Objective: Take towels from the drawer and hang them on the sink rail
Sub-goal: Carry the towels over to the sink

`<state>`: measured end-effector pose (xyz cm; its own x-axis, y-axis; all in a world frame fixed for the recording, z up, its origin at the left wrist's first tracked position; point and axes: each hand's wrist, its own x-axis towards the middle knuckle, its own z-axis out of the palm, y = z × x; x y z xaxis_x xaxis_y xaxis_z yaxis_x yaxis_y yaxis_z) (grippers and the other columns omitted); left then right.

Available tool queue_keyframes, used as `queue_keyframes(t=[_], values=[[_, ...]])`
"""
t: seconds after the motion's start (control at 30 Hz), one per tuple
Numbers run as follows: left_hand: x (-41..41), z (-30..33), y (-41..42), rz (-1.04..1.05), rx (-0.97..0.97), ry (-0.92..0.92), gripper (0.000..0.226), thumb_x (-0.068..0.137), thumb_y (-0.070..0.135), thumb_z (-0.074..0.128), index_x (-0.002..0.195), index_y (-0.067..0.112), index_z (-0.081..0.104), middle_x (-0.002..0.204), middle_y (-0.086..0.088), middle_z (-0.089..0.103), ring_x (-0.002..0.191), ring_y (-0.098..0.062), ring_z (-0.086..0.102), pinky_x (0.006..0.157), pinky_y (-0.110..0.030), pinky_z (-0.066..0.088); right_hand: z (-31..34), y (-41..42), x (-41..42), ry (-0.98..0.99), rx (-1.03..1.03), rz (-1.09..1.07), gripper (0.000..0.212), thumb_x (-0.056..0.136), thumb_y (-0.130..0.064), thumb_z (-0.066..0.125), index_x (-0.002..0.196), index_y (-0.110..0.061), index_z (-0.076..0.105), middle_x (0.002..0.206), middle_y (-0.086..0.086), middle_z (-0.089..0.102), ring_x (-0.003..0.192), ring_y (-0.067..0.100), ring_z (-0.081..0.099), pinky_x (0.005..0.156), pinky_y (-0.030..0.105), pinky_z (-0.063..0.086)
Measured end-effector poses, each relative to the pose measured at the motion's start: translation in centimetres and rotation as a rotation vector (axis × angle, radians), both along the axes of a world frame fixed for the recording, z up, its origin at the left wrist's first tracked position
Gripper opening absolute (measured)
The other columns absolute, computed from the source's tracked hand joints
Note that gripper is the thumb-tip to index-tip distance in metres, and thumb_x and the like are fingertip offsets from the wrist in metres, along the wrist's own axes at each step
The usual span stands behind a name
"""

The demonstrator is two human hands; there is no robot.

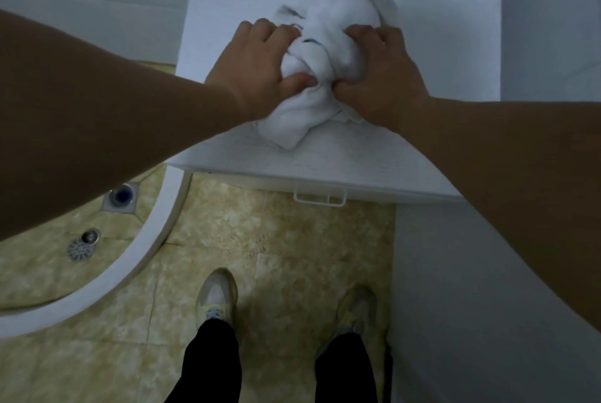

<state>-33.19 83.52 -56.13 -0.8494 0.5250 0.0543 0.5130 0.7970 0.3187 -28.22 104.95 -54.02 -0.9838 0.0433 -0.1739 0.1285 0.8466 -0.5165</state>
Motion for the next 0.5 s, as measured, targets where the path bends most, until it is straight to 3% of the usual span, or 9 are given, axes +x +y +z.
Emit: queue_keyframes(t=[0.1,0.23,0.5], values=[[0.2,0.9,0.1,-0.012,0.057,-0.019,0.07,0.083,0.064,0.054,0.13,0.013,0.051,0.118,-0.018,0.054,0.104,-0.036,0.051,0.086,-0.039,0.037,0.6,-0.3,0.0,0.038,0.008,0.006,0.063,0.079,-0.036,0.07,0.137,-0.026,0.047,0.136,0.011,0.037,0.113,0.031,0.053,0.093,0.031,0.042],[0.2,2.7,0.3,-0.06,0.04,-0.037,0.078,0.078,0.072,0.048,0.131,0.014,0.051,0.12,-0.015,0.056,0.105,-0.035,0.053,0.085,-0.04,0.041,2.3,-0.2,0.2,0.091,0.002,0.0,0.053,0.079,-0.036,0.071,0.127,-0.02,0.054,0.127,0.01,0.041,0.094,0.021,0.051,0.081,0.027,0.041],[-0.3,10.1,-0.4,-0.08,0.074,-0.041,0.079,0.076,0.076,0.044,0.127,0.016,0.052,0.114,-0.013,0.055,0.103,-0.034,0.053,0.083,-0.043,0.045,9.0,-0.6,0.5,0.153,-0.006,-0.023,0.05,0.078,-0.035,0.074,0.123,-0.018,0.058,0.123,0.01,0.043,0.091,0.019,0.049,0.081,0.026,0.041]])
